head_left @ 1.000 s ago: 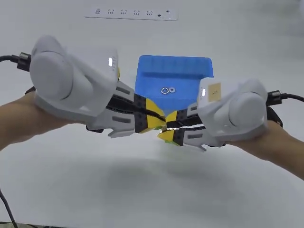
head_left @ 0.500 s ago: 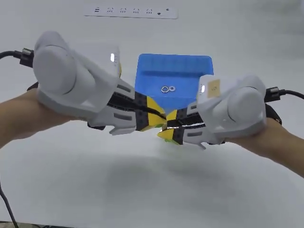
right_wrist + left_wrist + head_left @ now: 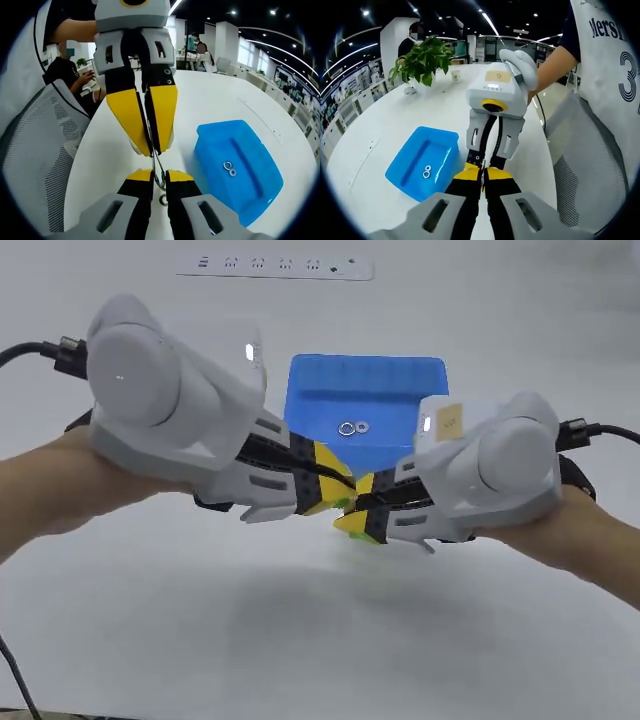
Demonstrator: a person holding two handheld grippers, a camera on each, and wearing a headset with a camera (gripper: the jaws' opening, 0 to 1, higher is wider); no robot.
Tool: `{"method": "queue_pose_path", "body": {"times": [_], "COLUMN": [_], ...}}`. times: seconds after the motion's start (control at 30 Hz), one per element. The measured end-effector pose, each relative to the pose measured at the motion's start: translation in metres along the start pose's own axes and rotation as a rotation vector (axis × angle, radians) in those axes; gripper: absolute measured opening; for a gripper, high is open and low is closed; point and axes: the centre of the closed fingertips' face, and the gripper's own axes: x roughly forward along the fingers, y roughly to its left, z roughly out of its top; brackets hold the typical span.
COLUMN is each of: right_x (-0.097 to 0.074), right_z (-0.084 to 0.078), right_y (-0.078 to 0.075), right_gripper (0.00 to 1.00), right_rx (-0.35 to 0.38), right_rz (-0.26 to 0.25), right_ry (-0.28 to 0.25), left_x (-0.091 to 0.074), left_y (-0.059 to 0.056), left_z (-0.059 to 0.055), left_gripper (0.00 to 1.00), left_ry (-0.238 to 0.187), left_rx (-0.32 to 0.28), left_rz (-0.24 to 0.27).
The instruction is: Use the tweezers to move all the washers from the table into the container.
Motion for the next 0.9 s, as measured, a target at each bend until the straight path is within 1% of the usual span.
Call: {"method": "queue_pose_path", "body": {"times": [0.1, 0.13, 0.2, 0.23, 0.33, 0.37, 0.47, 0.5, 0.6, 0.73, 0.8, 0.83, 0.9], "right_x": [-0.001, -0.002, -0.003, -0.005, -0.010, -0.012, -0.018, -0.020, -0.024, -0.030, -0.032, -0.033, -0.037], "right_z": [0.002, 0.003, 0.005, 0.007, 0.014, 0.017, 0.025, 0.028, 0.034, 0.041, 0.042, 0.043, 0.047], "right_y": [0.005, 0.007, 0.008, 0.008, 0.009, 0.010, 0.010, 0.009, 0.005, 0.003, 0.002, 0.002, -0.003], "right_gripper": [0.10, 0.10, 0.10, 0.10, 0.10, 0.10, 0.10, 0.10, 0.10, 0.10, 0.10, 0.10, 0.10], "right_rx": [0.003, -0.006, -0.014, -0.038, -0.040, -0.053, -0.072, -0.081, -0.067, -0.079, -0.084, -0.087, -0.086], "right_rz": [0.003, 0.007, 0.007, 0.008, 0.010, 0.008, -0.002, -0.013, -0.031, -0.050, -0.051, -0.054, -0.063], "right_ry": [-0.007, -0.006, -0.003, -0.004, -0.019, -0.023, -0.027, -0.032, -0.048, -0.055, -0.052, -0.052, -0.055], "left_x": [-0.003, -0.004, -0.006, -0.008, -0.016, -0.016, -0.023, -0.025, -0.029, -0.033, -0.035, -0.036, -0.038], "left_y": [-0.006, -0.007, -0.008, -0.009, -0.011, -0.011, -0.011, -0.011, -0.009, -0.008, -0.006, -0.004, -0.002], "left_z": [0.001, 0.001, 0.003, 0.004, 0.011, 0.012, 0.020, 0.022, 0.029, 0.037, 0.039, 0.041, 0.046], "left_gripper": [0.06, 0.06, 0.06, 0.06, 0.06, 0.06, 0.06, 0.06, 0.06, 0.06, 0.06, 0.06, 0.06], "left_ry": [0.007, 0.008, 0.007, 0.005, 0.001, -0.001, -0.007, -0.009, -0.012, -0.016, -0.011, -0.009, -0.012], "left_rx": [0.018, 0.028, 0.028, 0.030, 0.046, 0.049, 0.067, 0.073, 0.087, 0.097, 0.078, 0.069, 0.071], "left_rz": [0.001, 0.003, 0.007, 0.010, 0.024, 0.026, 0.033, 0.036, 0.050, 0.058, 0.061, 0.070, 0.077]}}
